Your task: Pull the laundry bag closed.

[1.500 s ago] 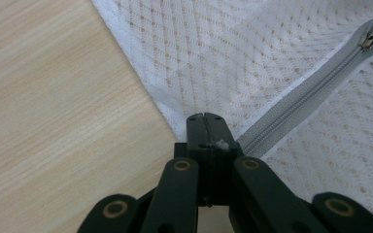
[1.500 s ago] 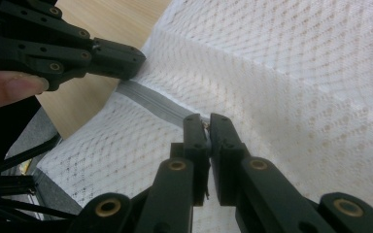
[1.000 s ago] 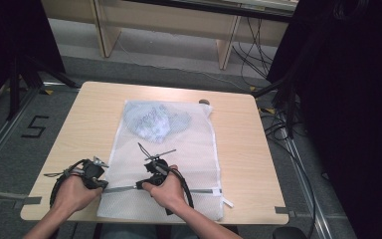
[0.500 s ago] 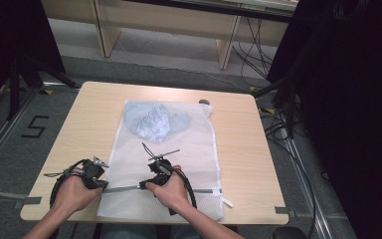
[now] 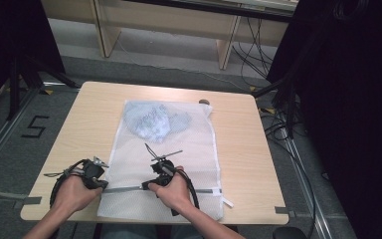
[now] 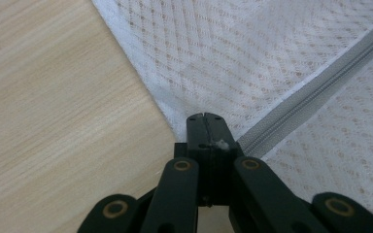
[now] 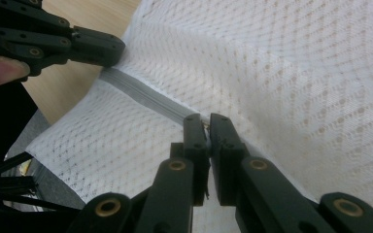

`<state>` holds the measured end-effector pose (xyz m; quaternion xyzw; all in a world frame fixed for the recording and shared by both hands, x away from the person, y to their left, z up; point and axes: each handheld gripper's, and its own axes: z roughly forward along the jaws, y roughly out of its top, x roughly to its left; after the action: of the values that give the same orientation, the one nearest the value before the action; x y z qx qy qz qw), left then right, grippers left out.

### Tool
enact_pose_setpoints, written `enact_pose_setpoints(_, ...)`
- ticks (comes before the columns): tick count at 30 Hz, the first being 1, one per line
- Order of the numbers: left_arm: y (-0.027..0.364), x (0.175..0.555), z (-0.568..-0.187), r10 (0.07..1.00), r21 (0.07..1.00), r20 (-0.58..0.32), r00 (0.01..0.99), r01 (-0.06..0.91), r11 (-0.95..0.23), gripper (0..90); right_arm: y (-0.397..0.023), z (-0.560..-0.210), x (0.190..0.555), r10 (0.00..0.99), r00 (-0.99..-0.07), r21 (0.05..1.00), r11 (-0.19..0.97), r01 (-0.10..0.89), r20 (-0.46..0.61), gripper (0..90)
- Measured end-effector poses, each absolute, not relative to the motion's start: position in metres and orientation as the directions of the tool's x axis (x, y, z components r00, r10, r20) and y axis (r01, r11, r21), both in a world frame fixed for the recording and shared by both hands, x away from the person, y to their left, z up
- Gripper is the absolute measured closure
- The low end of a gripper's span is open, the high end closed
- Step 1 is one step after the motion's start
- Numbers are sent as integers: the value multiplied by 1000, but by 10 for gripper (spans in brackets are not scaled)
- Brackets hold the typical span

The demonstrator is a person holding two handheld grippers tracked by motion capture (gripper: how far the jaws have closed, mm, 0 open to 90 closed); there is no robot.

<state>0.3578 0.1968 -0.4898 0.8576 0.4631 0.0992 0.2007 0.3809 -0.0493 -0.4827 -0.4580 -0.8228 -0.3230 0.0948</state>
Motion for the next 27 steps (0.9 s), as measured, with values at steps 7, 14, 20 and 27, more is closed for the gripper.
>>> enact_pose_setpoints(7, 197, 358, -490, 833, 433, -15, 552, 755, -492, 900, -56, -483, 380, 698, -549, 438, 360, 824, 459, 870)
enact_pose_setpoints(14, 197, 358, -490, 834, 433, -17, 552, 755, -492, 900, -60, -482, 380, 705, -542, 433, 355, 828, 458, 870)
enact_pose_setpoints(20, 197, 358, -490, 833, 434, -16, 552, 755, -492, 900, -64, -483, 379, 715, -532, 435, 344, 832, 453, 870)
enact_pose_setpoints(27, 197, 358, -490, 833, 433, -16, 553, 755, -493, 900, -69, -483, 379, 709, -537, 439, 345, 830, 457, 871)
